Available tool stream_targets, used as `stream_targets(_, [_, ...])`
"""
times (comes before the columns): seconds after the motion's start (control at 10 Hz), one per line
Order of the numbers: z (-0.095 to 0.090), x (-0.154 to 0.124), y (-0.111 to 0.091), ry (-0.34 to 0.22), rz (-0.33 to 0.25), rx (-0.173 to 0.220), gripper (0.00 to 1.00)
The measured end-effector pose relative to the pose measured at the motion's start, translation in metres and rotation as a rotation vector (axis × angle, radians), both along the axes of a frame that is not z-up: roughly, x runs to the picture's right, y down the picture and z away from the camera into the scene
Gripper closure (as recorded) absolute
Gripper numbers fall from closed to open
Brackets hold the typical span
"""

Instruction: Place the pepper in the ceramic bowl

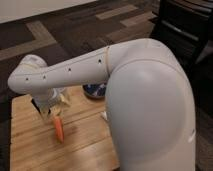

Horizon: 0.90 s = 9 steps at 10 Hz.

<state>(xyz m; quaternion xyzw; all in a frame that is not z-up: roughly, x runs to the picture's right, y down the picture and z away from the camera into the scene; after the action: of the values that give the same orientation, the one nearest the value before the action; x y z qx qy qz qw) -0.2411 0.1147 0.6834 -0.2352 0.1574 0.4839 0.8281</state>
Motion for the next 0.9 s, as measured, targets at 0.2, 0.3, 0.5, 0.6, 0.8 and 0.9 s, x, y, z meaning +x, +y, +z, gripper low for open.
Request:
stream_targets(0.2, [0.012, -0.012, 0.005, -0.031, 0.017, 0.032, 0.35])
stream_targets(0.3, [0.015, -0.02, 0.011, -0.049, 0.021, 0.042, 0.35])
stream_targets(0.5, [0.027, -0.027, 0.027, -0.06, 0.05, 0.053, 0.35])
stream_targets(0.6, [0.032, -0.031, 0.035, -0.065, 0.063, 0.055, 0.35])
stream_targets(0.8, [0.042, -0.028, 0.051, -0.064, 0.093, 0.048, 0.35])
stream_targets(0.9, [0.048, -0.026, 0.059, -0.063, 0.107, 0.041, 0.35])
